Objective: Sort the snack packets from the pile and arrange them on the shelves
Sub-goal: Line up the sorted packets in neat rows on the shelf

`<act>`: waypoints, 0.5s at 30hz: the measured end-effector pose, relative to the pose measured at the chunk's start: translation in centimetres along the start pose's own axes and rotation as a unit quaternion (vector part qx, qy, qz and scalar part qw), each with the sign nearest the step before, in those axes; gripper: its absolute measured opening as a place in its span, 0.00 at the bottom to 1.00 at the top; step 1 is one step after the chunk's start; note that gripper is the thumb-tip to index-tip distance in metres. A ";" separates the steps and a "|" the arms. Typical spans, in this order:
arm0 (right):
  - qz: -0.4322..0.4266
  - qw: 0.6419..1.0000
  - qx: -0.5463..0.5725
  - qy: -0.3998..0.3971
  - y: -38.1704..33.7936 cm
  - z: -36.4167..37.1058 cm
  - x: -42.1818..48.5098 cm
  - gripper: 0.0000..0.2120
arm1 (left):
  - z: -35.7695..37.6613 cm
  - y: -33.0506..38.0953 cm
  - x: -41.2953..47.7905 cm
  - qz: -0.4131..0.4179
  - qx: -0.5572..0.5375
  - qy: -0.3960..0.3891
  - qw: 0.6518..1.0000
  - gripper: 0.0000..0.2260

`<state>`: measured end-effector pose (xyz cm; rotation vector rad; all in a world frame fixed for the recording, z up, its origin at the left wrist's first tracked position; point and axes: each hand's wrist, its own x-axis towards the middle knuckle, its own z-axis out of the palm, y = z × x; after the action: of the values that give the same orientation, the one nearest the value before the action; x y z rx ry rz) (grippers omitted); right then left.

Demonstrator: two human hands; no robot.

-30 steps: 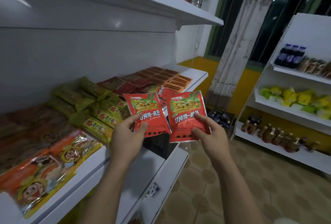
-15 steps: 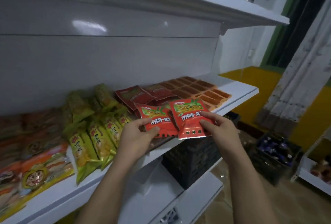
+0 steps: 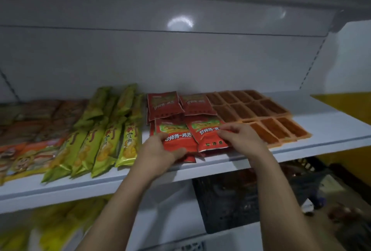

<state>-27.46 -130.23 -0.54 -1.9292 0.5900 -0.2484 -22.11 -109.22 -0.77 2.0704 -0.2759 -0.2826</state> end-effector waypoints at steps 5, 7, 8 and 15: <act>-0.039 0.992 -0.109 -0.047 0.4 -1.0 1.9 0.21 | 1.5 0.8 -0.2 0.034 0.214 0.059 0.974 0.29; -0.057 0.980 -0.184 -0.051 0.6 -1.0 2.2 0.25 | 2.0 0.8 -0.4 0.066 0.289 0.095 0.950 0.29; -0.070 0.969 -0.236 -0.037 0.8 -1.0 2.4 0.26 | 2.1 0.8 -0.5 0.083 0.321 0.102 0.938 0.29; -0.186 0.902 -0.388 -0.041 1.7 -1.5 1.2 0.29 | 1.6 0.2 -0.7 0.136 0.450 0.029 0.882 0.30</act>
<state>-27.55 -132.59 -1.57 -2.8181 0.2623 -0.1807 -23.30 -110.42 -1.35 2.8979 -0.7657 0.1226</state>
